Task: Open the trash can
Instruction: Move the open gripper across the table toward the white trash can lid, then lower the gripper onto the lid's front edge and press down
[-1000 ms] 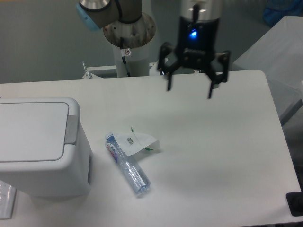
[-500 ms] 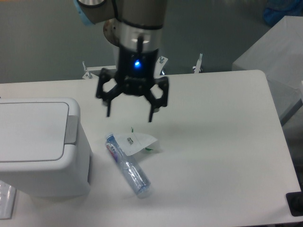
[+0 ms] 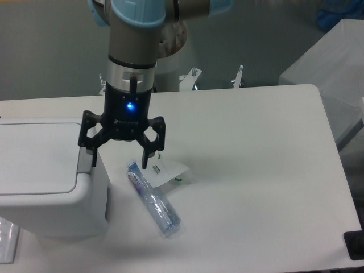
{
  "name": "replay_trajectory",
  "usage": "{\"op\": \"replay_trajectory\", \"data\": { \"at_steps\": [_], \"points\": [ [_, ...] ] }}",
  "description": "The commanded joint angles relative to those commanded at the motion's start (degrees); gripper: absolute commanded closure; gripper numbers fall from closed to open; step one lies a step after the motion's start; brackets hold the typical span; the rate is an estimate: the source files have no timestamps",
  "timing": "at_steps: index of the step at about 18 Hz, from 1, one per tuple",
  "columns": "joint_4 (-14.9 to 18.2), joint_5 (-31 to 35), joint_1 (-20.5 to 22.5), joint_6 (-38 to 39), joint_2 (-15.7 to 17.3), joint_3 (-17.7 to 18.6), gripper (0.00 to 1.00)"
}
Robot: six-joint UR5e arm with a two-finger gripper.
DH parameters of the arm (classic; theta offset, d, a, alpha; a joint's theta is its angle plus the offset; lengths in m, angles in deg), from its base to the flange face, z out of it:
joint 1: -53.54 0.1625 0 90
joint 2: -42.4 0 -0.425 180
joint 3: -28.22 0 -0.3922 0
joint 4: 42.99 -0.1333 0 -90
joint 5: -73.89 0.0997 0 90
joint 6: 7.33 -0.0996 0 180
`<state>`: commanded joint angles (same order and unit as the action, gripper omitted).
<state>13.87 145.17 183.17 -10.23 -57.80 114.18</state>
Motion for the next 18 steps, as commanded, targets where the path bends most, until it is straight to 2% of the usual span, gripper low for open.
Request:
{"op": "replay_trajectory", "data": {
  "at_steps": [18],
  "points": [
    [-0.09,0.00,-0.88,0.09,0.18,2.02,0.00]
  ]
}}
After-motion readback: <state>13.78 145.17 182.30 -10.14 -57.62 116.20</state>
